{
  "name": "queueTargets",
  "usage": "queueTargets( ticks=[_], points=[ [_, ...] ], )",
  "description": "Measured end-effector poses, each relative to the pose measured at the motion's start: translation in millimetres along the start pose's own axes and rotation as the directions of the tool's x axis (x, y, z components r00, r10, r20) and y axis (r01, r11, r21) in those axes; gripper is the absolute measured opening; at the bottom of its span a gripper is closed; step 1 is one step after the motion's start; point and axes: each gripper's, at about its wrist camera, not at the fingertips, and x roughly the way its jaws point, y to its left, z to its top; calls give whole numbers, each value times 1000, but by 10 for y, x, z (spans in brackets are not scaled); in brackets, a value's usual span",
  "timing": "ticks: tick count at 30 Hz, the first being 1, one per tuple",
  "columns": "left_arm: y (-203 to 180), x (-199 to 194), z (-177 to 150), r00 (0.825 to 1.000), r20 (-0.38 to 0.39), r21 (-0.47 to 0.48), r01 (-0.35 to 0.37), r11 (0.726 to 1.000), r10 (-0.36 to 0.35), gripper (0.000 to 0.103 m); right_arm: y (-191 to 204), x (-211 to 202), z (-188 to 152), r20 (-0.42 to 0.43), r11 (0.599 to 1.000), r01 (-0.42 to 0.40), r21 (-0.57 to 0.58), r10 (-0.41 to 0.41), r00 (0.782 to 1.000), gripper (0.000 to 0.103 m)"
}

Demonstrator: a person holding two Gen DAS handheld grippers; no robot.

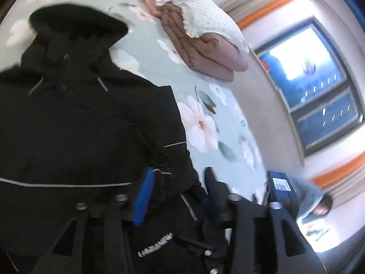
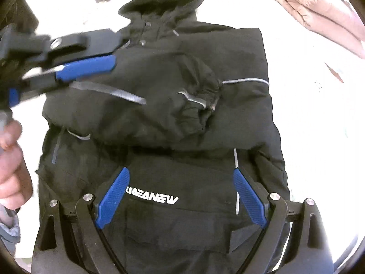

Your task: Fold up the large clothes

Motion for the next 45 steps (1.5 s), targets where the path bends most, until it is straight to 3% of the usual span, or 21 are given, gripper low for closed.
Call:
queueTargets(
  ticks=[6,9,11,12,13,15,17,19,21,24,27,31,33,35,36,40,42,45],
  points=[
    [225,-500,-94,991,66,-85,-108,991,113,56,-157,46,462,67,992,-98,83,92,993,94],
    [372,-731,-110,970,97,-115,-211,971,223,56,-286,426,675,3,964,-169,206,172,985,92],
    [511,-832,-93,950,116,-144,-274,951,291,56,-381,729,709,-77,917,-261,301,296,952,71],
    [587,-947,-123,938,129,-166,-300,939,323,56,-378,850,713,-110,891,-308,333,361,926,40],
    [656,-1042,-140,923,145,-186,-329,926,357,56,-343,834,701,-107,895,-306,324,357,928,36],
    [766,-1166,-140,891,161,-206,-391,897,425,56,-242,528,811,-36,933,-284,222,299,954,32],
    [875,-1238,-121,855,163,-205,-459,865,492,56,-205,195,908,36,960,-233,154,230,973,31],
    [988,-1178,-105,847,131,-193,-488,851,515,56,-288,-143,1027,122,978,-170,118,156,980,31],
    [1089,-1052,-104,838,86,-174,-520,836,538,56,-400,-189,1097,133,987,-114,111,99,986,31],
    [1191,-780,-147,845,37,-133,-526,840,534,56,-514,208,1150,53,995,-24,100,19,998,31],
    [1229,-608,-179,812,31,-99,-578,810,583,56,-534,678,1041,-32,995,45,84,-43,999,32],
    [1225,-530,-142,798,19,-57,-601,797,602,56,-540,858,993,-22,991,60,116,-58,998,35],
    [1160,-551,-82,798,-2,-25,-602,798,602,56,-503,808,1002,-39,991,78,106,-74,996,39],
    [1070,-670,-8,816,22,-25,-577,817,577,57,-435,623,1045,-39,990,99,104,-96,995,47],
    [1009,-773,62,827,60,-26,-559,829,560,57,-369,478,1085,-2,990,111,91,-111,994,52],
    [970,-963,389,834,141,-62,-531,845,534,57,-195,155,1335,146,994,102,47,-108,983,67],
    [1073,-907,484,820,130,-82,-551,830,557,57,-5,254,1495,149,999,51,11,-52,987,67],
    [1293,-686,552,817,81,-106,-563,820,571,57,185,668,1592,87,992,110,-58,-105,991,67]
  ],
)
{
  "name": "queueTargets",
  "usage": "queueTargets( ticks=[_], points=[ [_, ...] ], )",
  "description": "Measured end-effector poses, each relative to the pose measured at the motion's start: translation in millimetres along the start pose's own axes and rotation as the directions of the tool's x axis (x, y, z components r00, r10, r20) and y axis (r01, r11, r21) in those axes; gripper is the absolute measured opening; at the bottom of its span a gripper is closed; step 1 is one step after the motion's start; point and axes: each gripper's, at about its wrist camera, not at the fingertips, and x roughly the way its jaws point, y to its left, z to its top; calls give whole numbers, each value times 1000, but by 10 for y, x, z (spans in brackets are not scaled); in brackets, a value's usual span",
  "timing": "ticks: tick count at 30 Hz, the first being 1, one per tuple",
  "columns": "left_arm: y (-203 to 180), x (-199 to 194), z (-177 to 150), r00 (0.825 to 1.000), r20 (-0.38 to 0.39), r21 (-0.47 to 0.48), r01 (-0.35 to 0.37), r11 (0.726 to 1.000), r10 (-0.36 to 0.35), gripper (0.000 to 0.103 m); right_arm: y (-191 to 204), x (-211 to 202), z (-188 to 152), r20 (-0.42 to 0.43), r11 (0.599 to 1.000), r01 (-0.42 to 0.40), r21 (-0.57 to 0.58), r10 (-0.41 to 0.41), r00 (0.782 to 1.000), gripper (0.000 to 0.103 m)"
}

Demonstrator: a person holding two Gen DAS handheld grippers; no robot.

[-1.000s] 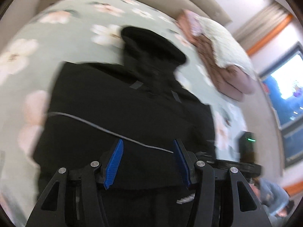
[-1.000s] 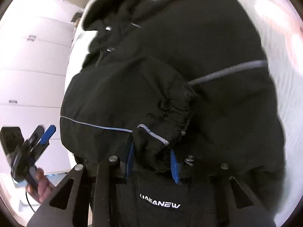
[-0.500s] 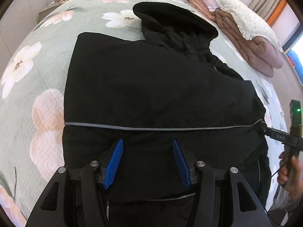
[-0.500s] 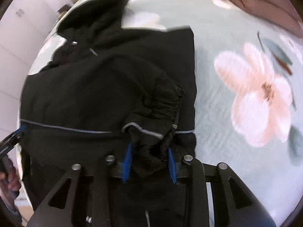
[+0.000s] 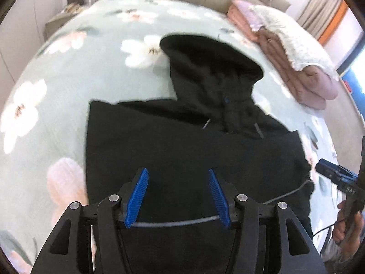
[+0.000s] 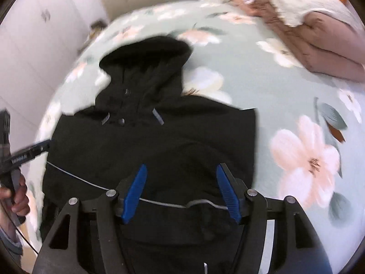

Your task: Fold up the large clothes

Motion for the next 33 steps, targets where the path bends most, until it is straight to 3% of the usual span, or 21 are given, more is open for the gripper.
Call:
queueTargets(
  ticks=[3,4,5,8,9,12,16,18,20,24,29,30,31,33],
  points=[
    [60,308,-97,998,-42,19,-41,999,41,57,-31,461,-107,-120,998,61,-25,-63,991,64],
    [111,390,-141,998,-49,18,-28,999,29,56,-87,602,-182,-162,999,44,-12,-45,986,64],
    [142,413,-178,999,-42,10,-11,1000,11,56,-123,597,-206,-137,999,36,-8,-37,990,64],
    [215,318,-120,998,-37,-24,41,999,-42,57,-75,564,-61,-190,998,44,-36,-50,981,64],
    [209,237,-86,998,-35,-18,52,998,-53,57,-71,483,35,-190,999,15,-31,-20,982,65],
    [79,-157,173,991,53,50,124,991,-126,57,-64,122,386,-67,993,-119,-17,117,991,65],
    [19,-308,802,980,149,80,123,989,-133,59,-123,6,1093,72,988,-153,-2,153,986,69],
    [40,-125,1173,985,160,64,58,996,-67,60,-148,186,1409,101,990,-137,19,134,986,69],
    [98,142,1484,989,139,31,39,999,-43,60,-238,427,1713,120,988,-144,63,135,983,69],
    [193,565,1869,991,118,-31,62,998,-58,60,-426,848,2058,101,978,-162,128,150,984,69],
    [286,1244,2105,995,19,-99,102,990,-100,60,-462,1307,2314,47,982,-116,149,110,993,70],
    [326,1371,2131,996,8,-119,92,989,-92,60,-483,1319,2291,41,982,-112,151,107,993,67],
    [355,1439,2142,997,9,-129,81,988,-80,58,-480,1446,2325,26,982,-117,145,115,993,43],
    [428,1524,2197,997,48,-155,62,986,-55,7,-487,1462,2275,24,990,-64,129,61,998,8]
  ],
)
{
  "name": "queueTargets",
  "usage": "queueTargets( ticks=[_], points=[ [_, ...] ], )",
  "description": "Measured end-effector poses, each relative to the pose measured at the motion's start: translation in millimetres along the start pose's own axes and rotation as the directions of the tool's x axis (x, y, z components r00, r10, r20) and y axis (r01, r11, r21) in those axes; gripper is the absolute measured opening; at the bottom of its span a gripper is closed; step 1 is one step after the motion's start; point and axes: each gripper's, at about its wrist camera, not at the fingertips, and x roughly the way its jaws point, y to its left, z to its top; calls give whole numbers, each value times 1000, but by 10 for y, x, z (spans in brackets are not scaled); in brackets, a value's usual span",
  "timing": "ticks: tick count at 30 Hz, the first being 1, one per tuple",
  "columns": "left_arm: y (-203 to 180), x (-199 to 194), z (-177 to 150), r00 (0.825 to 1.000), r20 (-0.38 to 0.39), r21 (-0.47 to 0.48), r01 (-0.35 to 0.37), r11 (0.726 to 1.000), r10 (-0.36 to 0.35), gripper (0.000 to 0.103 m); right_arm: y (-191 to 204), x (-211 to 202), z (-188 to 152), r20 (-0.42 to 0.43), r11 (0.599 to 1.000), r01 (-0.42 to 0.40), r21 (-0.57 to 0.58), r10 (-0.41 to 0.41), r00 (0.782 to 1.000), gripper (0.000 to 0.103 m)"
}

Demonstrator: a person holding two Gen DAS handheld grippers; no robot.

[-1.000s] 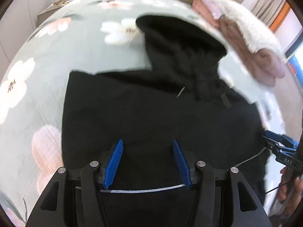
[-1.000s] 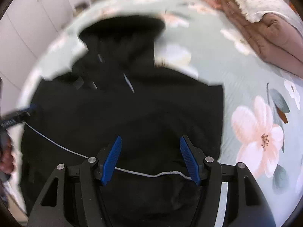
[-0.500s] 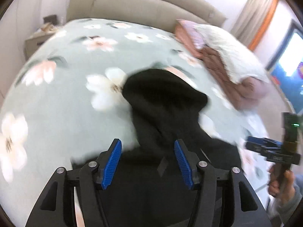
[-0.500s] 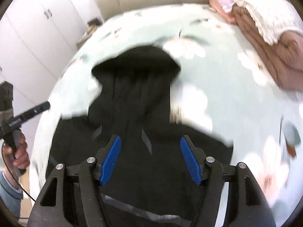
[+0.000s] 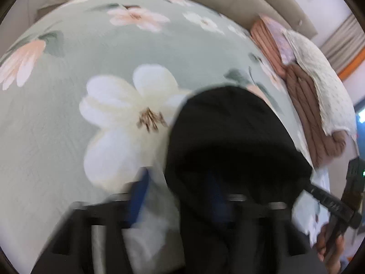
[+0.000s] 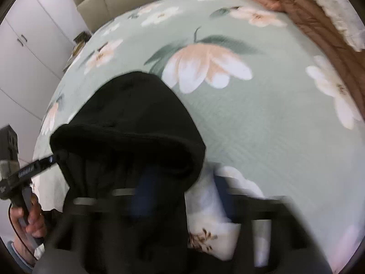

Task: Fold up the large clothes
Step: 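Grasp the jacket hood with both grippers and lift it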

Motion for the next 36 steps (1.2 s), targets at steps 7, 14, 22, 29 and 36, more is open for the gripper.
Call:
queueTargets(
  ticks=[7,14,22,29,36],
  points=[
    [394,-647,-201,967,109,-91,241,966,-231,7,-127,-497,-389,137,996,-37,-76,47,990,5],
    [565,-90,-430,992,-68,-42,107,993,-110,20,-273,92,-531,-45,996,-62,-62,59,997,17],
    [298,-1181,-443,987,158,149,17,989,-41,40,-214,-843,-463,147,983,-127,-133,146,978,74],
    [-381,-776,-99,988,136,267,38,963,-77,51,336,-580,-9,149,976,-101,-193,131,980,74],
    [-254,10,-581,998,-55,305,23,952,-6,50,278,301,-406,-75,964,-48,-262,29,997,73]
  ],
)
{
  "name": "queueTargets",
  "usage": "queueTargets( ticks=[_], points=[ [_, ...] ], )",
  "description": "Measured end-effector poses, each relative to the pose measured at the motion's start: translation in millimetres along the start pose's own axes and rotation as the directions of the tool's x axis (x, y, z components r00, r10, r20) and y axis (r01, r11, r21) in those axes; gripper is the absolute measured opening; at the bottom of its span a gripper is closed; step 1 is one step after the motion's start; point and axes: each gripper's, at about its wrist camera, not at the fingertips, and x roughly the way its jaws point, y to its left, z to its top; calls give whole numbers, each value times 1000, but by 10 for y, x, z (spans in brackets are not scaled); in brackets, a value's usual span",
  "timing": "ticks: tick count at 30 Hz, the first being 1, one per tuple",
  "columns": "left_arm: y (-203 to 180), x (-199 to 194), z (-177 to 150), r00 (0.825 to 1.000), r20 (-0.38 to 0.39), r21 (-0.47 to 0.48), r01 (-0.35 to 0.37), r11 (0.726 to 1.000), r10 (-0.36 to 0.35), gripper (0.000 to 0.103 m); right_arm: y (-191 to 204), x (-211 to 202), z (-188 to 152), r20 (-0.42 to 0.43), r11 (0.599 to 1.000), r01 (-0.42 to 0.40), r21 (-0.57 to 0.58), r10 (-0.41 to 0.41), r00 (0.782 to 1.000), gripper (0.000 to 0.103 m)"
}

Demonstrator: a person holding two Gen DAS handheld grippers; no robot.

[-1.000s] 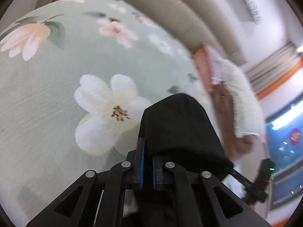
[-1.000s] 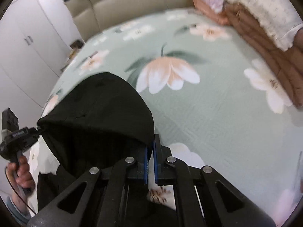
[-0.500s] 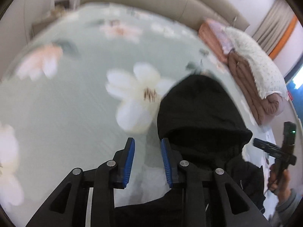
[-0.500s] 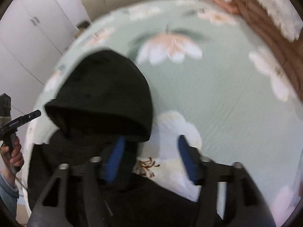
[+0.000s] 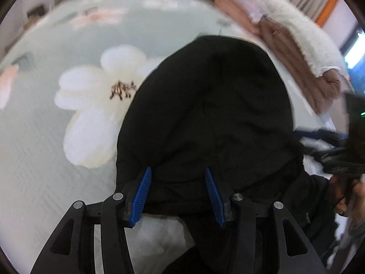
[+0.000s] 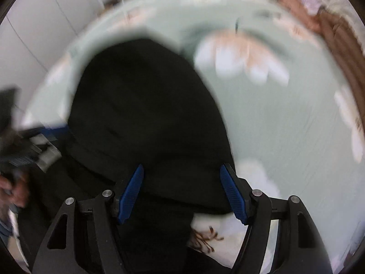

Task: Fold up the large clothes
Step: 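Grasp the jacket hood with both grippers and lift it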

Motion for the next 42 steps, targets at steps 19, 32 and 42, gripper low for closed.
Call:
queueTargets(
  ticks=[19,32,42],
  points=[
    [762,-87,528,965,-16,-211,253,944,-262,63,-935,100,141,-18,901,-387,194,398,917,75],
    [-74,-841,175,986,97,91,126,988,-135,17,158,-1088,-54,159,959,-226,-173,253,954,19],
    [-1017,-2652,-1016,956,285,252,-2,968,-72,16,1110,-2929,-1494,357,956,25,-293,85,930,15]
  ],
)
